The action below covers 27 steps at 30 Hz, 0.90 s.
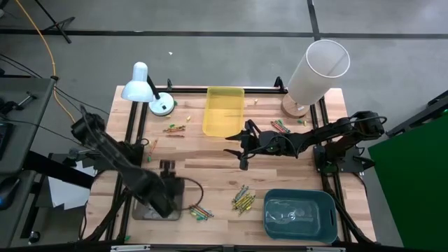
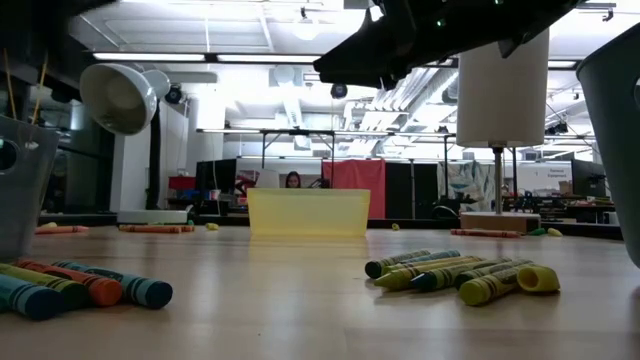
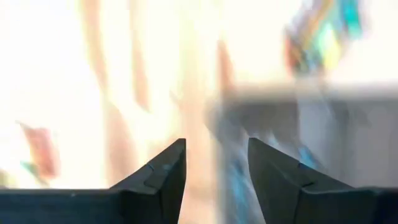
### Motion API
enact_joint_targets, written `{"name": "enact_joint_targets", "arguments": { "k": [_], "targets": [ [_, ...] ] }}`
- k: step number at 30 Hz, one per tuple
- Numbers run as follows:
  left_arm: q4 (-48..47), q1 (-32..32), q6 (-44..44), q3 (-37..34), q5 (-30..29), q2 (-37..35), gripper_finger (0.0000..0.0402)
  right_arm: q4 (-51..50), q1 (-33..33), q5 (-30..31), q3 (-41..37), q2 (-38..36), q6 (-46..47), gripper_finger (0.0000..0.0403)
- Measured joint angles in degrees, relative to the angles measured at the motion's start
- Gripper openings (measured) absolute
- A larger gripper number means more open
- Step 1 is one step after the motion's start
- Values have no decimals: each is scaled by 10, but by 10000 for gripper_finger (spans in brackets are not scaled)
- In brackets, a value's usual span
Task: Sort crayons
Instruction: Adjust the pine green bin
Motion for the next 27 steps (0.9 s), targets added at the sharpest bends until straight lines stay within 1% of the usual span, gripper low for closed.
{"name": "enact_joint_targets", "arguments": {
  "k": [2,3,4,5,7,8,9,11,14,16,17,18,20,27],
  "targets": [
    [28,11,32,-13,-98,-37,158,0,0,0,0,0,0,199],
    [49,19,48,-25,-138,-57,158,0,0,0,0,0,0,199],
    [72,29,64,-39,-167,-76,158,0,0,0,0,0,0,199],
    [103,42,83,-57,-184,-98,158,0,0,0,0,0,0,199],
    [188,71,131,-107,-195,-141,158,0,0,0,0,0,0,199],
    [239,87,158,-136,-194,-160,158,0,0,-1,0,0,-4,199],
    [311,104,191,-172,-189,-180,158,0,0,-4,0,0,-7,199],
    [465,140,262,-249,-160,-212,158,0,0,-11,0,0,-17,199],
    [720,195,352,-365,-84,-234,158,0,0,-21,0,0,-19,199],
    [858,226,389,-424,-41,-235,158,0,0,-26,0,0,-20,199],
    [908,239,400,-447,-26,-235,158,0,0,-26,0,0,-20,199],
    [941,251,406,-464,-15,-235,158,0,0,-26,0,0,-22,199],
    [977,269,408,-486,-5,-235,158,-1,0,-26,0,0,-32,199],
    [977,283,419,-495,0,-235,158,-1,0,-26,0,0,-35,199]
  ]
}}
